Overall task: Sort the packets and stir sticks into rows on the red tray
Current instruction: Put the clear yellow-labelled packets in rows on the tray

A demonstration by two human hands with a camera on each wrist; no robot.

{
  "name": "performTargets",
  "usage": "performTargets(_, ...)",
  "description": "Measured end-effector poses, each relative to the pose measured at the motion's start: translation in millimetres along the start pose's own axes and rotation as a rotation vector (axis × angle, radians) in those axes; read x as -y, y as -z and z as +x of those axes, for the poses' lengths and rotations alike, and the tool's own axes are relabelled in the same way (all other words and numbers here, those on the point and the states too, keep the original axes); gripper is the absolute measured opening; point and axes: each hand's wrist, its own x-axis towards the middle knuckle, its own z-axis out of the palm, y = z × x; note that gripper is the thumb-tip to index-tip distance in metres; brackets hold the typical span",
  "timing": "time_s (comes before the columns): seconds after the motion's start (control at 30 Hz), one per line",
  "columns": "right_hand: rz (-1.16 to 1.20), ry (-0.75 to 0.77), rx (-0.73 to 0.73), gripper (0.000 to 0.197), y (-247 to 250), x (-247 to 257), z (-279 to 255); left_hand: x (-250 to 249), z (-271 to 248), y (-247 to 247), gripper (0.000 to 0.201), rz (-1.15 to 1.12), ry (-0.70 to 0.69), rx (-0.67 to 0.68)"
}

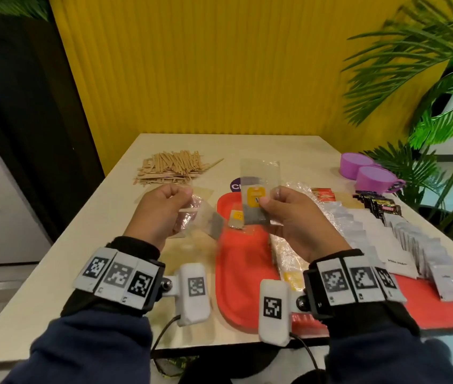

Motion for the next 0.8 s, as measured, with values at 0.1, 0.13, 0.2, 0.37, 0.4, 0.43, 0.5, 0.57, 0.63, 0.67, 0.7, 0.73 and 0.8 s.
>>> performTargets(0.1,-0.172,0.193,-0.059,0.026,-5,1,-3,-2,-6,-14,0.023,-0.045,0.052,0.023)
performTargets(0.13,-0.216,0.239,-0.081,0.025,-7,2,-3,-4,-8,-19,0.020,-0.075,0.072,0.029)
performTargets(0.2,-0.254,0.290,-0.087,0.028,-8,4,-4,-9,-12,-28,0.014,-0.131,0.098,0.056)
performTargets(0.37,-0.386,0.262,0.158,0.030,-7,8,-15,-21,-19,-45,0.016,-0.213,0.085,0.156)
performTargets(0.4,-0.373,0.243,0.216,0.028,-7,8,-17,-23,-20,-47,0.017,-0.221,0.074,0.162)
performTargets(0.43,-0.350,0.228,0.271,0.023,-7,8,-20,-24,-21,-50,0.016,-0.218,0.065,0.167)
performTargets(0.5,-0.322,0.207,0.350,0.019,-5,7,-23,-24,-21,-54,0.015,-0.220,0.057,0.186)
performTargets(0.57,-0.342,0.193,0.373,0.036,-3,6,-23,-24,-21,-59,0.014,-0.251,0.059,0.205)
performTargets(0.63,-0.356,0.187,0.356,0.046,0,6,-23,-24,-20,-63,0.011,-0.286,0.080,0.211)
performTargets(0.67,-0.377,0.189,0.334,0.045,2,6,-22,-24,-20,-64,0.012,-0.297,0.095,0.216)
performTargets(0.7,-0.414,0.198,0.301,0.041,2,7,-22,-24,-19,-65,0.014,-0.307,0.108,0.223)
performTargets(0.73,-0.460,0.209,0.257,0.036,2,7,-20,-24,-19,-67,0.018,-0.316,0.122,0.229)
performTargets(0.8,-0.470,0.210,0.181,0.028,3,5,-16,-25,-19,-71,0.024,-0.314,0.147,0.224)
